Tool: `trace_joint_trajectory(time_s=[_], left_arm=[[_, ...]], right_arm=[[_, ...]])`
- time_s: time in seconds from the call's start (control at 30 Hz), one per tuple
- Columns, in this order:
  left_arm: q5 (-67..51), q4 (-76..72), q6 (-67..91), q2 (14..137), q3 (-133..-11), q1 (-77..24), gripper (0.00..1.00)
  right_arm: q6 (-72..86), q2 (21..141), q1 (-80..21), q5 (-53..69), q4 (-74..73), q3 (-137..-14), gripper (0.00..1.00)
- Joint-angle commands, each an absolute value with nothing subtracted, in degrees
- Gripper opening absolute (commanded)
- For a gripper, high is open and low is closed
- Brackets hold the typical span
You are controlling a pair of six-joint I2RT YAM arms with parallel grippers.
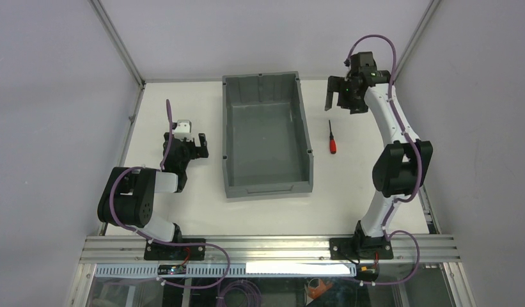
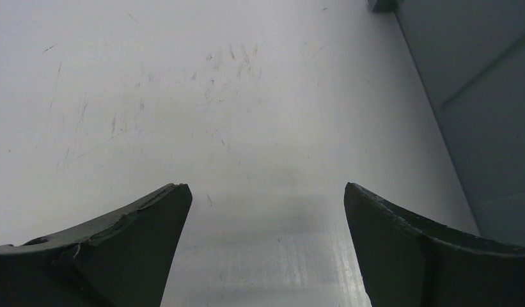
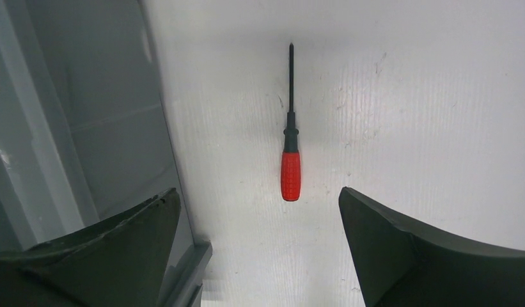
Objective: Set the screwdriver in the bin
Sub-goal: Pick up the screwdriver from the center of the board.
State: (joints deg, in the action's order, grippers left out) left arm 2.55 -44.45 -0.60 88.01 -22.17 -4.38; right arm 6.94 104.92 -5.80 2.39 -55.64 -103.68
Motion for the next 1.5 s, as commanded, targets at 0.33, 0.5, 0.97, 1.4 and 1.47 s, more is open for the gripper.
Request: trace_joint_trajectory(time_s=[0.33,0.5,0.97,1.4,1.47], left_arm=[[1.7,-46.1,-0.1,86.2,-22.0,-3.8,0.99],[1.6,-46.0,-0.1,86.2,-22.0,-3.8,0.99],[1.7,-46.1,-0.1,86.2,-22.0,-3.8,0.99],[1.6,-46.0,-0.2,86.2,-22.0,-3.8,0.99],[1.7,-46.0,-0.1,86.2,-22.0,-3.8,0.99]], right_arm=[[7.2,110.2,-5.7,2.8,-53.3,-95.2,0.93],[7.6,112.2,-5.9,1.5,-52.4,-93.1,0.9],[8.4,117.2,-6.4,-1.3,-50.2,-90.7,0.74],[8.2,119.5,-6.8,-1.4,-50.1,-90.7,0.45],[8.0,119.7,-6.7,-1.3,-50.2,-90.7,0.38]])
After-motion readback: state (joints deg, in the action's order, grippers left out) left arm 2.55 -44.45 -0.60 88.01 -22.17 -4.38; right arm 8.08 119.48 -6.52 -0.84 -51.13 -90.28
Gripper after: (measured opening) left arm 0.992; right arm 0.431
